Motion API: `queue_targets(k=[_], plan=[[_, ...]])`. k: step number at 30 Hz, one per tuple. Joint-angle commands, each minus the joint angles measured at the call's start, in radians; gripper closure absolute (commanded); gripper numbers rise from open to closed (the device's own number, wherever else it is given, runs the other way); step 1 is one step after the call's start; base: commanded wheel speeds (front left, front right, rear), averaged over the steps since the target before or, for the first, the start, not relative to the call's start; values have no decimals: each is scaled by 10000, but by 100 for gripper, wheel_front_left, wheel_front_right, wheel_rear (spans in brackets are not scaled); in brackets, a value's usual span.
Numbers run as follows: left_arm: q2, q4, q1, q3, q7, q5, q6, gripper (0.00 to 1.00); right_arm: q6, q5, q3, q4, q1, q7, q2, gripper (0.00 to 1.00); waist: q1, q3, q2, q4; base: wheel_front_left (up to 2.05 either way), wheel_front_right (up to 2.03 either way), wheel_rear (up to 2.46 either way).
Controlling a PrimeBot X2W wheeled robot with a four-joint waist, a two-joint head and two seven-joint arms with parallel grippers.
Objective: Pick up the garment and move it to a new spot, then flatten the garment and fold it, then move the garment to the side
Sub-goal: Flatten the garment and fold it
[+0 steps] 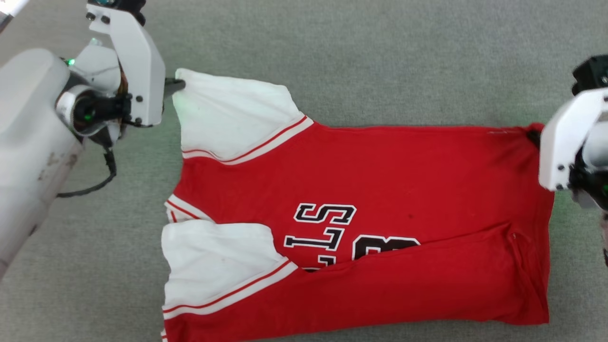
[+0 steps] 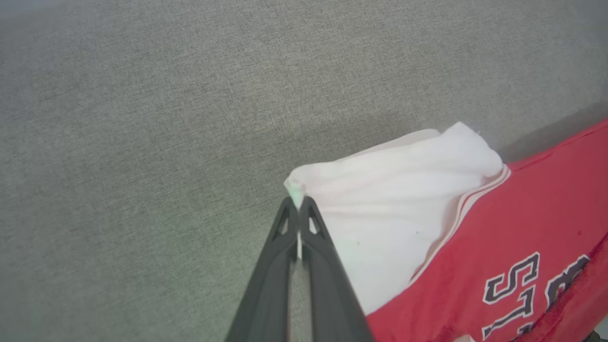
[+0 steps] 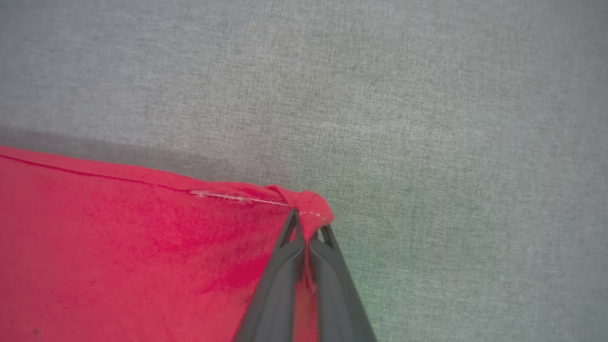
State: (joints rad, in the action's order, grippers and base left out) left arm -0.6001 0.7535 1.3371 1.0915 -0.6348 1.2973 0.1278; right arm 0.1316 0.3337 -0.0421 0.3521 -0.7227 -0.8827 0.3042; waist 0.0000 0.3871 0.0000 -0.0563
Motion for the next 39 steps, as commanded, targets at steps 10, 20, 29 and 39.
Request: queue_targets(k=[10,20,29,39], plan=[[-1556,-3175,-940,101,-930,373,-1017,100,-18,1085,-149,-2495,2234,-683,1054,100,0,-789,0,480,0,0,0],[-3683,-8464,-2869,452,-1393,915,-3490,100,-18,1611,588,-4427,4594,-1892,1104,100,0,-989,0,686,0,0,0],[-3486,-8630,-4196,1067,-892,938,-3896,100,-18,1514,795,-4239,5236,-2046,439,100,0,-926,0,614,0,0,0],[-2685,-6844,-4505,1084,-384,1056,-3177,60,-18,1359,311,-3418,4687,-1884,204,17,0,-1249,0,526,0,0,0]])
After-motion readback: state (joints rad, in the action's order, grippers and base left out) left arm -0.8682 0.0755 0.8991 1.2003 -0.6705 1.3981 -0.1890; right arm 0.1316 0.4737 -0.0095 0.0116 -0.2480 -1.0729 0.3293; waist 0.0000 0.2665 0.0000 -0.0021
